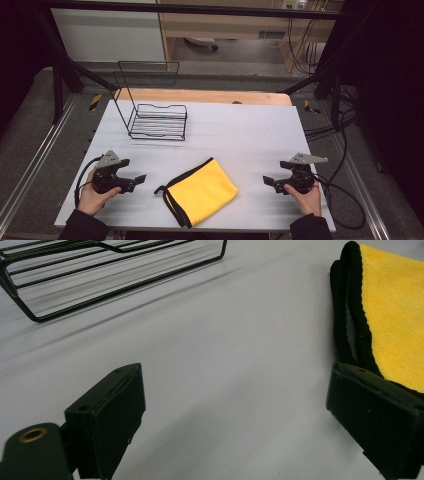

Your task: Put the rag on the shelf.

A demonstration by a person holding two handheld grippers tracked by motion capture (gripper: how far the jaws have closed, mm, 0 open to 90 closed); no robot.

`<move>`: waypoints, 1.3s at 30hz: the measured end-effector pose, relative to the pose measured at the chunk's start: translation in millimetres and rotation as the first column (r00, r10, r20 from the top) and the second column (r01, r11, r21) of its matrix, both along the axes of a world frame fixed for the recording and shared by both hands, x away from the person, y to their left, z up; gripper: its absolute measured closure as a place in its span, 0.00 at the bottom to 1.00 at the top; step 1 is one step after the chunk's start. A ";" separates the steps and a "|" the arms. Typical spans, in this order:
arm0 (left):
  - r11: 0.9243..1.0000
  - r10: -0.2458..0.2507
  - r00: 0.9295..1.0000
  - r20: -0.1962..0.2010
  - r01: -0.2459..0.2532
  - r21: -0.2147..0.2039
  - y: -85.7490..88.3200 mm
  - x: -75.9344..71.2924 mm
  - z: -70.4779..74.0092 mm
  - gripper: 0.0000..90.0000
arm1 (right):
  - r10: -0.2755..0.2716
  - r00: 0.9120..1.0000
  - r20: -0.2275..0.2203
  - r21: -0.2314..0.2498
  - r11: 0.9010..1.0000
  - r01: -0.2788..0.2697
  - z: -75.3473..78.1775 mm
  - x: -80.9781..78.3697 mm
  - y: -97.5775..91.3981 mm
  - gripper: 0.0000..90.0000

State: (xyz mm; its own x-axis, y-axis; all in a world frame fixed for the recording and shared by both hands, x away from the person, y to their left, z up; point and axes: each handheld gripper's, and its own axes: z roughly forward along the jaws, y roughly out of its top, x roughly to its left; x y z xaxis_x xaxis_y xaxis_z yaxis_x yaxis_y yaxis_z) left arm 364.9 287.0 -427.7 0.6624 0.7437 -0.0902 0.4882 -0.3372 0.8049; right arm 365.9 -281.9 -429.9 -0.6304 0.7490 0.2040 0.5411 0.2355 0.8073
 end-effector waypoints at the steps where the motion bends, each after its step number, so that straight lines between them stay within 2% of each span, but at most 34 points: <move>1: 1.000 0.002 1.000 -0.001 -0.002 0.001 -0.4 0.1 0.2 0.10 | -0.002 1.000 -0.001 0.001 1.000 0.002 0.2 0.0 -0.2 0.01; 11: 1.000 0.005 1.000 -0.004 -0.005 0.025 -8.3 -0.4 0.8 0.11 | -0.007 1.000 -0.002 -0.010 1.000 0.007 -0.4 0.4 0.8 0.01; 17: 0.999 -0.009 0.999 -0.041 0.011 0.034 -22.7 -1.4 1.3 0.13 | -0.002 1.000 -0.010 -0.018 1.000 0.002 -0.4 0.8 4.9 0.01; 21: 1.000 -0.028 0.997 -0.074 0.029 0.011 -35.1 -2.3 2.4 0.17 | 0.004 1.000 -0.011 -0.028 1.000 -0.004 -0.6 1.3 9.7 0.01; 25: 0.999 -0.042 0.995 -0.092 0.042 0.006 -48.6 -4.6 3.9 0.21 | 0.013 1.000 -0.016 -0.036 0.999 -0.013 -0.7 1.3 15.5 0.01; 30: 0.996 -0.085 0.987 -0.135 0.089 0.024 -67.7 -8.5 1.4 0.27 | 0.020 1.000 -0.020 -0.046 0.999 -0.020 -0.8 1.5 21.0 0.01; 34: 0.993 -0.105 0.983 -0.149 0.111 0.028 -77.1 -9.7 -0.2 0.33 | 0.032 0.999 -0.021 -0.066 0.997 -0.033 -0.4 2.0 27.9 0.02; 35: 0.992 -0.114 0.981 -0.157 0.122 0.043 -84.9 -10.2 -2.4 0.36 | 0.037 0.999 -0.024 -0.067 0.997 -0.039 0.0 1.8 31.1 0.02; 39: 0.987 -0.123 0.976 -0.178 0.138 0.080 -94.8 -11.3 -7.2 0.42 | 0.059 0.998 -0.024 -0.066 0.996 -0.061 1.5 2.3 41.2 0.05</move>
State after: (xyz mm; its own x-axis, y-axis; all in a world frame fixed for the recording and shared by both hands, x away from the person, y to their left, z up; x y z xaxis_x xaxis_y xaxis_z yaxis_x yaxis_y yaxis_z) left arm 353.6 192.2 -434.9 0.7347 0.6623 -0.1470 0.5636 -0.4752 0.6757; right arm 368.3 -240.6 -428.3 -0.6706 0.7224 0.1687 0.5416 0.3213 0.7768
